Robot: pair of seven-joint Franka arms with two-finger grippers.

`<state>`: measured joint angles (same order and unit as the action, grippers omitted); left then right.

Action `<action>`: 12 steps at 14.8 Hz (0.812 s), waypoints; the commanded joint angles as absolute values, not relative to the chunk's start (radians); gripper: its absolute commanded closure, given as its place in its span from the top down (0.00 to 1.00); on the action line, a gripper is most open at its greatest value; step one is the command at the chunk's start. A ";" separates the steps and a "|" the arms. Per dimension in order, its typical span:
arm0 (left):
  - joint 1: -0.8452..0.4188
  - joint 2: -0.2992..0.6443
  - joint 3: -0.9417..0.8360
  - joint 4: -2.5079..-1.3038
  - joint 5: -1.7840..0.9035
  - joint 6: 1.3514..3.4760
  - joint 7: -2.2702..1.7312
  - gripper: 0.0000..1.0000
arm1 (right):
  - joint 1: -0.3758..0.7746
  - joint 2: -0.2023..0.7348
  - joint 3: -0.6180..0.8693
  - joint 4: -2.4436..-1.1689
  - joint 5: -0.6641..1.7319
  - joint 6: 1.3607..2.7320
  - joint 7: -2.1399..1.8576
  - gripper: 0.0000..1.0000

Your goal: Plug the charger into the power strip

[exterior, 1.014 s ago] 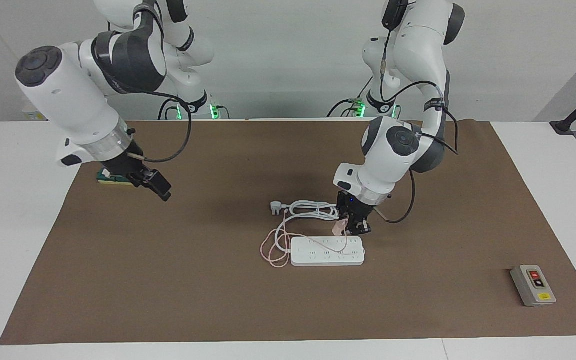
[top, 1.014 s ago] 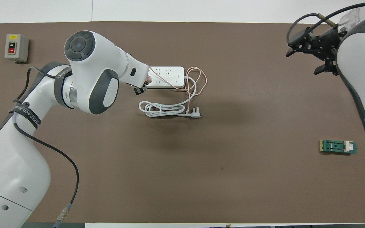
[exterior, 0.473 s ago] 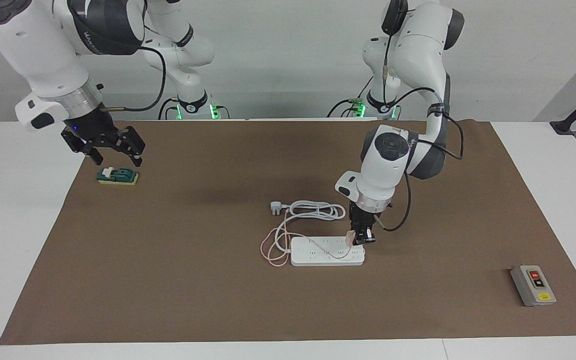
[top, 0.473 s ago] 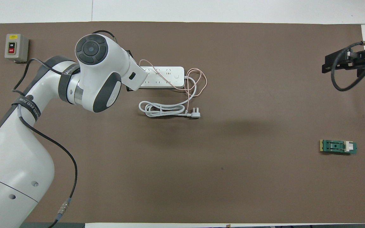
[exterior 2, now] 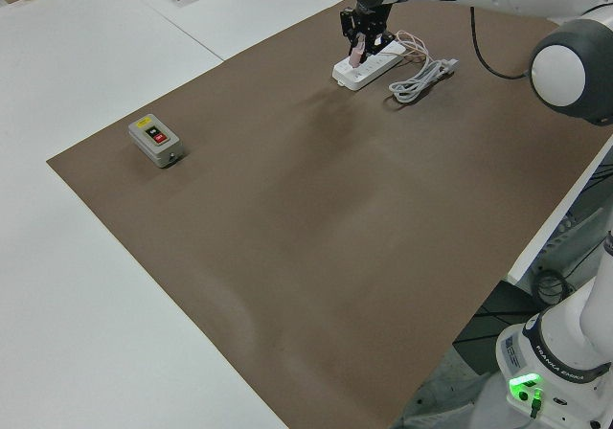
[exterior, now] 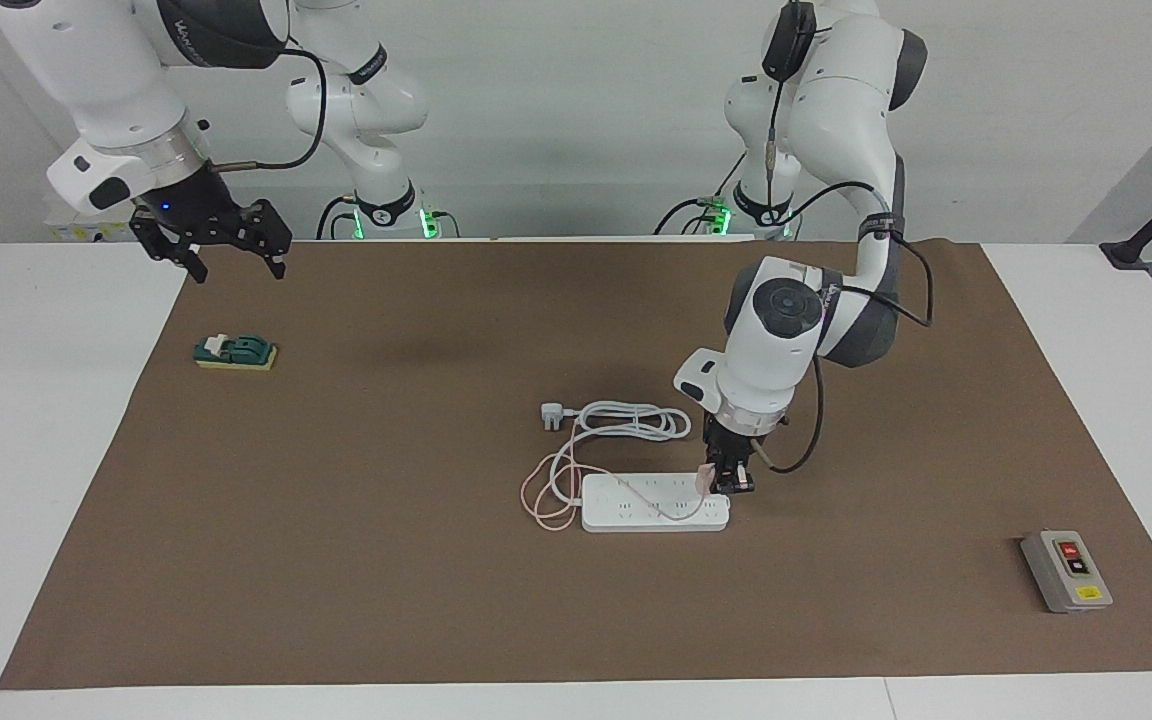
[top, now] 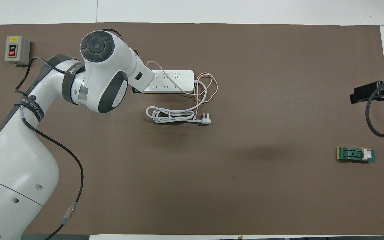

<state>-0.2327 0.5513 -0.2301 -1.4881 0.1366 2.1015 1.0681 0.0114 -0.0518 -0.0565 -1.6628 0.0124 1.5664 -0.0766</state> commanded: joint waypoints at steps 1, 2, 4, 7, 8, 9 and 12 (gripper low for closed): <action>-0.221 0.580 -0.242 -1.422 0.156 2.048 1.098 0.00 | -0.029 -0.069 -0.021 -1.697 -0.014 1.571 -0.107 1.00; -0.222 0.578 -0.244 -1.420 0.156 2.040 1.098 0.00 | -0.029 -0.069 -0.023 -1.695 -0.014 1.572 -0.104 1.00; -0.230 0.578 -0.244 -1.430 0.152 2.049 1.098 0.00 | -0.034 -0.064 -0.023 -1.690 -0.014 1.574 -0.100 1.00; -0.229 0.577 -0.241 -1.430 0.160 2.048 1.098 0.00 | -0.041 -0.051 -0.023 -1.675 -0.014 1.577 -0.100 1.00; -0.229 0.577 -0.242 -1.430 0.160 2.043 1.098 0.00 | -0.041 -0.051 -0.023 -1.675 -0.015 1.580 -0.101 1.00; -0.227 0.577 -0.242 -1.430 0.160 2.039 1.097 0.00 | -0.043 -0.051 -0.023 -1.675 -0.015 1.580 -0.101 1.00; -0.233 0.575 -0.238 -1.437 0.163 2.054 1.089 0.00 | -0.041 -0.052 -0.020 -1.675 -0.055 1.580 -0.104 1.00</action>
